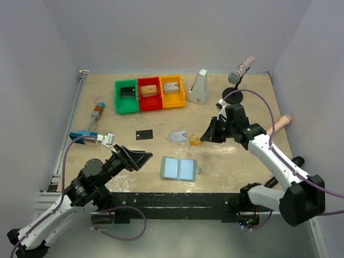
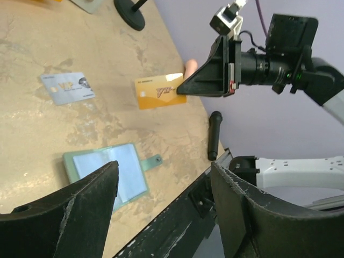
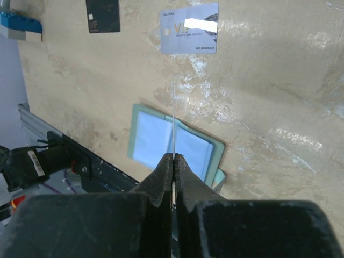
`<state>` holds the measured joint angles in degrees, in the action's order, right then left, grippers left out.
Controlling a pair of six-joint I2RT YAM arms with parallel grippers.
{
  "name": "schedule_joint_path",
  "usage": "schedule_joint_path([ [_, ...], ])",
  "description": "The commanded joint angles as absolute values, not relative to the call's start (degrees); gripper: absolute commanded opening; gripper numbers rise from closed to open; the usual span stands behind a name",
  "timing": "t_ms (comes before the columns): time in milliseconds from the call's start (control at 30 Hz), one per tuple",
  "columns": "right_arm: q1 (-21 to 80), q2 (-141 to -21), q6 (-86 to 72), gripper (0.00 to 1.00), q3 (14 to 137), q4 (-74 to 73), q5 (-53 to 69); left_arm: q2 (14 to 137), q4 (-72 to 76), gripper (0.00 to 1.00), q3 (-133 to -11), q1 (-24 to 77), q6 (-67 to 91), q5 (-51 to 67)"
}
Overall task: Take the credit cards out of the card holder
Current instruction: Reset both arms
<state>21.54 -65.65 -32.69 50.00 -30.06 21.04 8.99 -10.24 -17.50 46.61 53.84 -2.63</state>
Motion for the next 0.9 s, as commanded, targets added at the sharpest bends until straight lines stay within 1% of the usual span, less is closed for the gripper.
schedule_joint_path([
  [0, 18.20, -68.81, -27.78, 0.00, 54.75, -31.11, 25.93, 7.56, -14.59, 0.73, -19.86, 46.49, 51.15, -2.29],
  [267, 12.57, -79.53, -25.84, 0.00, 56.33, -31.29, 26.19, 7.47, -15.56, 0.73, -19.43, 46.49, 50.27, -1.14],
  [600, 10.29, -88.41, -23.21, 0.00, 62.31, -34.01, 25.93, 9.05, -14.68, 0.74, -19.95, 46.41, 47.47, -0.26],
  [867, 8.88, -95.00, -19.25, 0.00, 66.71, -38.49, 26.89, 12.74, -12.92, 0.74, -20.57, 46.41, 46.23, 3.43],
])
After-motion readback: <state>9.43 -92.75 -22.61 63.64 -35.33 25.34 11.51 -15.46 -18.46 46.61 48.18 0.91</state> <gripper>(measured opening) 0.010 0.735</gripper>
